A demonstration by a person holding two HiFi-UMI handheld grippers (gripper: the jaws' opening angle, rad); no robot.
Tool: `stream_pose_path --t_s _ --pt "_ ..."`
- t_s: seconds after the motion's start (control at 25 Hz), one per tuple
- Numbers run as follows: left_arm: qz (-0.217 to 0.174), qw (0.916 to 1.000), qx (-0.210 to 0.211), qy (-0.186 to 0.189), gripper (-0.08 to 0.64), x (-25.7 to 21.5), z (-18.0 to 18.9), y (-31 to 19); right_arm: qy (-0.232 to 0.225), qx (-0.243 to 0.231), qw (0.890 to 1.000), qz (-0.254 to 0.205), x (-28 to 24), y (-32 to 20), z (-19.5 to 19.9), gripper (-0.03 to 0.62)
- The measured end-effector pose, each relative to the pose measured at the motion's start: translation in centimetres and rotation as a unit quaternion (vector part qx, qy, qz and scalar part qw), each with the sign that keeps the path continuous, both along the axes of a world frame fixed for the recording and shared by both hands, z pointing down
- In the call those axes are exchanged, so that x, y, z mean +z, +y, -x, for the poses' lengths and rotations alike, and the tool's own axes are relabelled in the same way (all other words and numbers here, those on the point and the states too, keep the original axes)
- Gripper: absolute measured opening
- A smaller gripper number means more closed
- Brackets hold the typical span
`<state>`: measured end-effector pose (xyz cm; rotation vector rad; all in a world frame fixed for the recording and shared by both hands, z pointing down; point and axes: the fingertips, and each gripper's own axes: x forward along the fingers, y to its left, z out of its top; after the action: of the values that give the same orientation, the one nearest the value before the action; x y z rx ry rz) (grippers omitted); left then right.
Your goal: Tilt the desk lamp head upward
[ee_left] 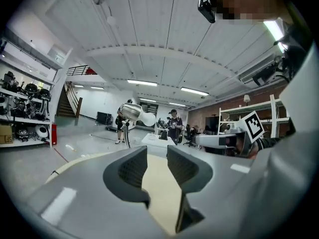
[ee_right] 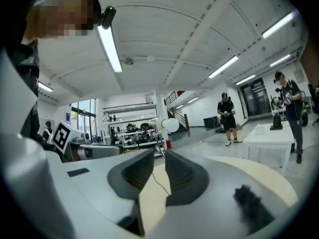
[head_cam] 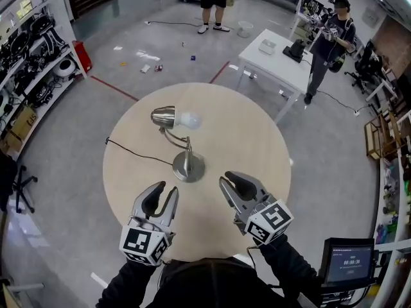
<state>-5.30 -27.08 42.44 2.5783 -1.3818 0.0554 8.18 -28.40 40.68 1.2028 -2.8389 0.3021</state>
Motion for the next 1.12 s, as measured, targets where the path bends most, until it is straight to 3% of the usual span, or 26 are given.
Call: stream_pose_path --t_s 0.12,0.32,0.52,0.72,1.12 --pt "0.017 0.9996 0.009 0.018 0.125 0.2 -0.8 1.4 -0.024 0.002 1.0 0.016 0.4 1.4 -0.8 0.041" --pt "0.041 0.9985 0.034 0.015 0.093 2.2 -2.3 3.7 -0.036 0.005 0.999 0.032 2.1 3.6 -0.9 0.038" --pt "0.067 0.9973 0.027 0.013 0.041 3.7 -2.5 5.1 -0.039 0.003 0.998 0.048 3.5 4.6 -0.6 0.038" --pt "0.048 0.9978 0.045 0.009 0.007 3.3 -3.4 5.7 -0.03 -0.002 0.998 0.047 3.4 5.1 -0.3 0.038" --pt "0.052 0.9967 0.063 0.003 0.006 3.6 -4.3 6.6 -0.034 -0.017 0.998 0.046 3.1 7.3 0.5 0.038"
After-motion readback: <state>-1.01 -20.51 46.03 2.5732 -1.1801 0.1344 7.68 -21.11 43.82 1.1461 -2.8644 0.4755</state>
